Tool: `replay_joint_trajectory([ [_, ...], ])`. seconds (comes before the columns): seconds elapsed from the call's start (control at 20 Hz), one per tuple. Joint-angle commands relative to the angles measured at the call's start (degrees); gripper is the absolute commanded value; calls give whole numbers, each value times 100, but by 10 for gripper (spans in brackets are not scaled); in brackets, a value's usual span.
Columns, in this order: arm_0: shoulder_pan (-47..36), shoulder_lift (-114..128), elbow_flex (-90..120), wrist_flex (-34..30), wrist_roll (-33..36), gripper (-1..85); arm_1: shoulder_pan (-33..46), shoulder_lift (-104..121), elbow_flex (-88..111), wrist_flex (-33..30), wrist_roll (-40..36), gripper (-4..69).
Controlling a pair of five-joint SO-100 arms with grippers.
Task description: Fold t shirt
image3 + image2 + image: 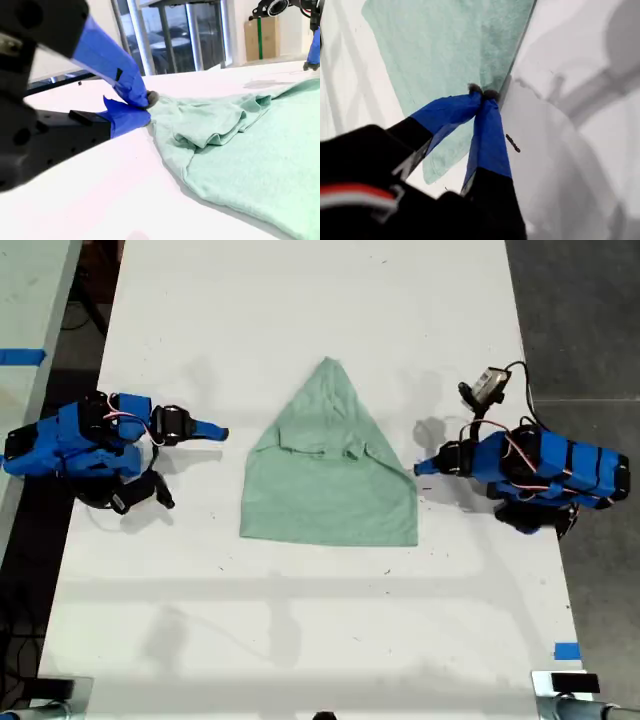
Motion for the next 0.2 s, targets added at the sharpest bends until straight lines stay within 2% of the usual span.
replay_joint_trajectory([
  [0.0, 35, 26, 26, -26, -114, -1, 18, 88, 299, 35, 62, 5],
  [0.15, -18, 26, 18, 9, -185, -1, 9, 88, 299, 35, 62, 5],
])
